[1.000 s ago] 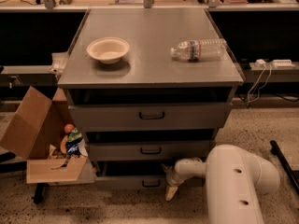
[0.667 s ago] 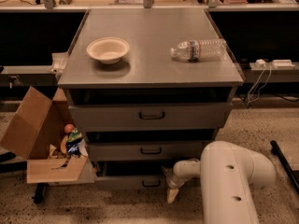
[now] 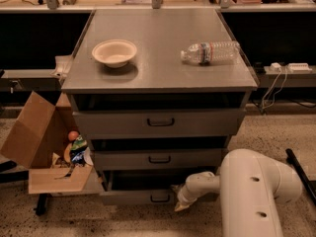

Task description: Open bottom drawer

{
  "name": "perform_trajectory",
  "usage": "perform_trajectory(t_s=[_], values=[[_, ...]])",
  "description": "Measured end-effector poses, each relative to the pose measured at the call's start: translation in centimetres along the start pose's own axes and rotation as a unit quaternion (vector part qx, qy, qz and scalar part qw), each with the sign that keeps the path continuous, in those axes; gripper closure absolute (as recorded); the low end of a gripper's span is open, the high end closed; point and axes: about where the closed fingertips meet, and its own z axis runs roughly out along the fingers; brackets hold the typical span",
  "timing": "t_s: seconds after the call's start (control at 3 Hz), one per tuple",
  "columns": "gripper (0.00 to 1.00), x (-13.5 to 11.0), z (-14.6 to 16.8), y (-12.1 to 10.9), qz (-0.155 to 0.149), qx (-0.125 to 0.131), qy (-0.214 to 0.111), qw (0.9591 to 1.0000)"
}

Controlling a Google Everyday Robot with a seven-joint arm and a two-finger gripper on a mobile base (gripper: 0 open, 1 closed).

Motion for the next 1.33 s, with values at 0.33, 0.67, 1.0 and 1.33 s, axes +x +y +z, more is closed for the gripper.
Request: perform_trajectory(t_s=[0.33,0.67,1.0,1.33], values=[[0.63,0.1,-0.4,1.3,0.005,-0.005,-0.016,0.9998],[0.86,0.2,-0.9,2.4,0.010,-0.007,-0.028,0.9995],[1.00,-0.1,-0.6,2.9,0.017,-0.008,-0.035,0.9992],[1.00,-0.1,-0.7,4.9,0.034,-0.022,-0.074,0.9964]])
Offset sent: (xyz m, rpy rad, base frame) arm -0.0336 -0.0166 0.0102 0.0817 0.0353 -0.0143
